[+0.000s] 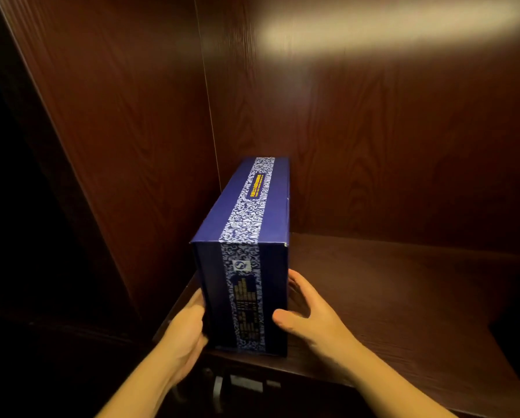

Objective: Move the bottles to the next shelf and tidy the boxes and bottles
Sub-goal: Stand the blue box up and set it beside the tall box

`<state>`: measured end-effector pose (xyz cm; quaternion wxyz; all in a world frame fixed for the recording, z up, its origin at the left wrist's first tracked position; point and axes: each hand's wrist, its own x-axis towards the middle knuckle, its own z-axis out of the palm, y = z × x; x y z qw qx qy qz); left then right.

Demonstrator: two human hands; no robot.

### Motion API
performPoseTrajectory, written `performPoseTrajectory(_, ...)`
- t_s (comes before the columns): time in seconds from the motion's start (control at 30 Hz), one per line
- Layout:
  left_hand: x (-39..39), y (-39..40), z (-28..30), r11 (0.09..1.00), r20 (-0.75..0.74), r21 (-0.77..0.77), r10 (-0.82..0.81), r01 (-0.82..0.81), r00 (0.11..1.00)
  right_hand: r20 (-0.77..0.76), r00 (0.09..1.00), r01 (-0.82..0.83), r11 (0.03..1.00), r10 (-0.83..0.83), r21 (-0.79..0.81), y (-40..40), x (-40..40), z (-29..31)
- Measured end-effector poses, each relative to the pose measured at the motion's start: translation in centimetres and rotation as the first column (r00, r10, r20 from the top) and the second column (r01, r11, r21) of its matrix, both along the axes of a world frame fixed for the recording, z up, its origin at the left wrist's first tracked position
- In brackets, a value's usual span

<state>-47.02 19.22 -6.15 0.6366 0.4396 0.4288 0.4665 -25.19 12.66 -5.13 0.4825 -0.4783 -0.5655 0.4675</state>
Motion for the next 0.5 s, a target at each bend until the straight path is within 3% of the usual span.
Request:
performPoseTrajectory(0.2, 4.6, -2.5, -1.0, 0.989, -0.079, -0.027, -0.146, 0.145, 0.986, -0.037, 0.999, 0.013, 1.0, -0.013, 0.006, -0.4, 6.6, -0.5)
performPoseTrajectory(0.3, 8.8, -4.4, -1.5, 0.993, -0.135, 0.06, -0.092, 0.101, 0.987, -0.224, 0.973, 0.038, 0.997, -0.053, -0.068, -0.5, 10.6, -1.4)
performPoseTrajectory(0.37, 11.9, -5.6, -1.5, 0.991, -0.162, 0.106, -0.066, 0.084, 0.985, -0.31, 0.942, 0.09, 0.987, -0.128, -0.135, -0.4, 13.3, -1.6)
performPoseTrajectory(0.5, 17.0, -6.8, -0.3, 0.987, -0.206, 0.098, -0.108, 0.13, 0.973, -0.305, 0.882, 0.317, 0.931, -0.359, -0.18, -0.1, 17.2, -1.4)
